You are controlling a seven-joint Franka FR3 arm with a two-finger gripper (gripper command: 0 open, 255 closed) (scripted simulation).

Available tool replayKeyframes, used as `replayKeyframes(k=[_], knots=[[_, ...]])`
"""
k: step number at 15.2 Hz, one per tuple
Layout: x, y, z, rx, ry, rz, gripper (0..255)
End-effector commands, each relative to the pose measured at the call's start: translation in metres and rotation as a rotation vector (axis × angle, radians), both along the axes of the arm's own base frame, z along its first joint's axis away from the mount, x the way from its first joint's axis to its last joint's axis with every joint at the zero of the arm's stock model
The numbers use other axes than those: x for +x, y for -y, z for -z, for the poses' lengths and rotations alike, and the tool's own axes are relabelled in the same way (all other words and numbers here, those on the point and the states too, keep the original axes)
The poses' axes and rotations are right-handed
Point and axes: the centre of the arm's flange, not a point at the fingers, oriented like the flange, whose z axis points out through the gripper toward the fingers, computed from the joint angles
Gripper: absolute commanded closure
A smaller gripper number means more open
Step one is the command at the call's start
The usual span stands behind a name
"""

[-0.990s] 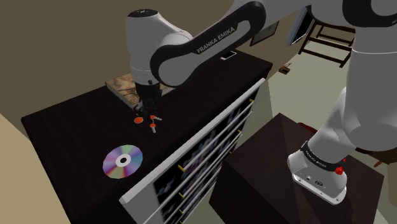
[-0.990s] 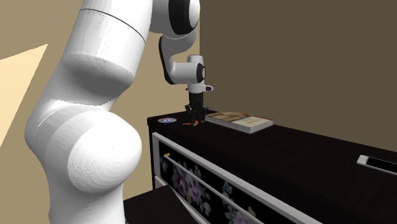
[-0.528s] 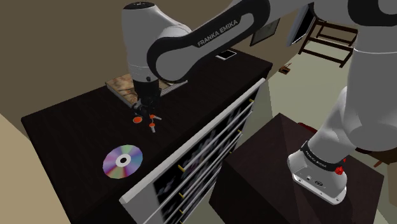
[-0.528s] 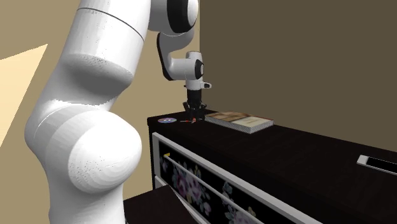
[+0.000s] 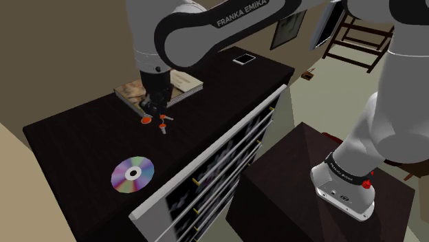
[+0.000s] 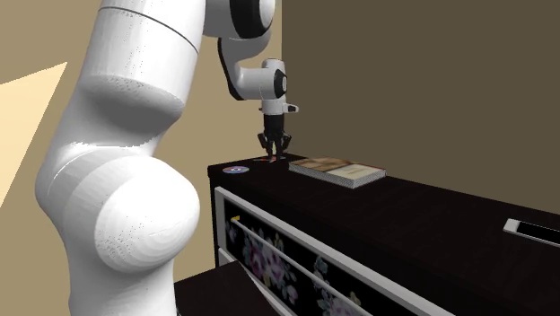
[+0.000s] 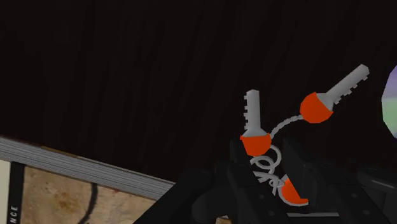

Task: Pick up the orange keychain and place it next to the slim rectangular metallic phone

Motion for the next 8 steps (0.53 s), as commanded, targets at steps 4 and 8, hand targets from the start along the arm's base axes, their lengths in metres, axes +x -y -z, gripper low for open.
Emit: replayKeyframes(k=[4,8], knots=[[0.006,0.026,-0.014,0.0,0.0,0.0,255],[0.015,0.078,-0.014,0.0,0.0,0.0,255]])
